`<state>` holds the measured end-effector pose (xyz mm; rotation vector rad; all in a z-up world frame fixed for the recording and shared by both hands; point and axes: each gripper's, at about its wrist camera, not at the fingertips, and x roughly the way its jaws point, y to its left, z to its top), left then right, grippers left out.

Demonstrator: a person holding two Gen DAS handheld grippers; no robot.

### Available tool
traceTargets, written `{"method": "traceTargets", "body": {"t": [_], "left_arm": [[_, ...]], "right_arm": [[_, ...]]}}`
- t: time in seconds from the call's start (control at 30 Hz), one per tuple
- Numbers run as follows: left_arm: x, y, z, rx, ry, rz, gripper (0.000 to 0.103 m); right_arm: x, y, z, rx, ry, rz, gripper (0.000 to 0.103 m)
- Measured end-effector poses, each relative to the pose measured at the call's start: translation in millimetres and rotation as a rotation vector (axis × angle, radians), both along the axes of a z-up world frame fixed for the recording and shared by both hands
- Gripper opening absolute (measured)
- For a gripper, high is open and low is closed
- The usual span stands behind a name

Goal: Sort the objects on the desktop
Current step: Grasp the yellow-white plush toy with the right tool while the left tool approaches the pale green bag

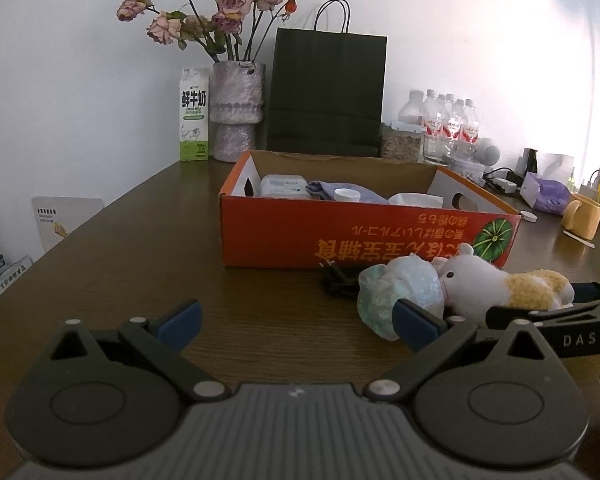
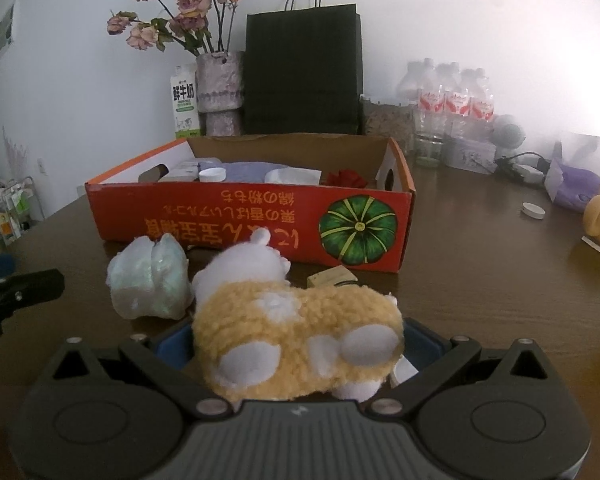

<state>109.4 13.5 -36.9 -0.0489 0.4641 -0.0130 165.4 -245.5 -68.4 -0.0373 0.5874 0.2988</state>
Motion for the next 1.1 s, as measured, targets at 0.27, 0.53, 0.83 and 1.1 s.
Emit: {"method": "traceTargets", "body": {"t": [0.27,0.53,0.83,1.1], "left_arm": [[4.8,2.3,-4.8,-0.013,0.026,-0.003,0.103],[9.0,-4.3,0.6,-0.004,0.026,-0.010,0.103],[31.7,-24.9,12.0,-0.017,0.070,-0.065,0.103],[66.6,-47.3,12.6,-0.014,0.179,-0.083,0.103]], "right_arm": [[3.8,2.1,0.3,0.009,0.001,0.011,0.102],[-4.3,-1.0,6.4,0.034,-0.031,0.021,0.095],[-13.4,-17.5,17.4,0.061,-0.084,-0.006,0.095],[-14.8,-34.6,23.5,0.078,-0.114,-0.035,0.095]]}}
